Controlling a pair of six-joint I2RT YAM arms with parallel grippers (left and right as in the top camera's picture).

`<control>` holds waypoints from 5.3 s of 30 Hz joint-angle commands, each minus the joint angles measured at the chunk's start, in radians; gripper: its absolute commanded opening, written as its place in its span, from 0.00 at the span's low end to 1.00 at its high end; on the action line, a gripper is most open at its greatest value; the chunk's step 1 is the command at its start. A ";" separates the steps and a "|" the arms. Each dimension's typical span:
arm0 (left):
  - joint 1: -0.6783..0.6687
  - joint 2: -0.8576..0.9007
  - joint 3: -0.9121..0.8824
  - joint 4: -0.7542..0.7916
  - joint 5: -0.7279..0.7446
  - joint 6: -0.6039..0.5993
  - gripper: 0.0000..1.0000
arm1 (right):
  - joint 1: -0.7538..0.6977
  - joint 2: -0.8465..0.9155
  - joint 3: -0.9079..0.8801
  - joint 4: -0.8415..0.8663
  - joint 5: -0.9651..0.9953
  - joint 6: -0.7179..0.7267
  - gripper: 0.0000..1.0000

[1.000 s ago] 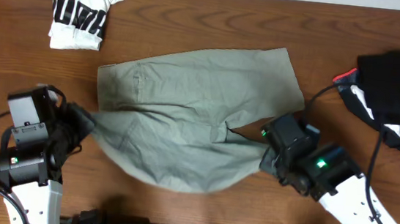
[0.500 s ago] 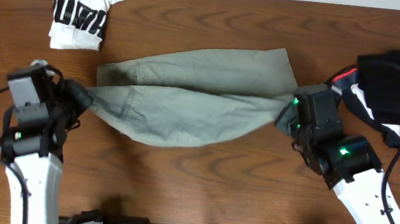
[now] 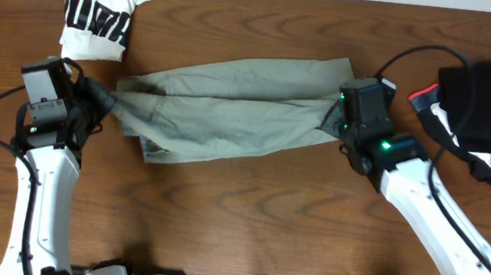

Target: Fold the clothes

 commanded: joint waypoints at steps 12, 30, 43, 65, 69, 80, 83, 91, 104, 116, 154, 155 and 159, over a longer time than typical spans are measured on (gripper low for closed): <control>-0.002 0.266 0.027 0.250 -0.009 -0.176 0.30 | -0.031 0.117 0.014 0.119 0.102 -0.019 0.30; -0.001 0.042 0.027 0.068 0.305 0.100 0.59 | -0.095 0.050 0.016 0.076 0.033 -0.250 0.97; -0.002 -0.174 -0.012 -0.578 0.072 0.121 0.71 | -0.093 -0.095 0.016 -0.224 -0.367 -0.237 0.99; -0.002 0.123 -0.203 -0.388 0.284 0.007 0.72 | -0.092 -0.094 0.016 -0.274 -0.435 -0.223 0.99; -0.002 0.125 -0.240 -0.299 0.283 0.007 0.72 | -0.092 -0.094 0.016 -0.267 -0.432 -0.223 0.99; -0.002 0.158 -0.354 -0.013 0.279 -0.116 0.72 | -0.092 -0.094 0.016 -0.269 -0.433 -0.223 0.99; -0.002 0.159 -0.354 0.003 0.279 -0.116 0.72 | -0.092 -0.094 0.016 -0.269 -0.432 -0.223 0.99; -0.002 0.140 -0.354 0.014 0.303 -0.116 0.38 | -0.092 -0.086 0.016 -0.269 -0.423 -0.223 0.99; -0.002 -0.105 -0.349 -0.040 0.363 -0.179 0.06 | -0.076 -0.067 0.013 -0.273 -0.425 -0.213 0.97; -0.002 -0.249 -0.331 0.220 0.338 -0.330 0.06 | 0.121 -0.015 0.005 -0.171 -0.423 -0.123 0.89; -0.002 -0.243 -0.331 0.329 0.259 -0.329 0.06 | 0.363 0.292 0.005 0.245 -0.026 0.548 0.91; -0.002 -0.243 -0.331 0.329 0.262 -0.329 0.06 | 0.359 0.292 0.005 0.250 -0.022 0.548 0.91; -0.002 -0.243 -0.331 0.329 0.286 -0.329 0.06 | 0.336 0.292 0.005 0.267 0.008 0.547 0.87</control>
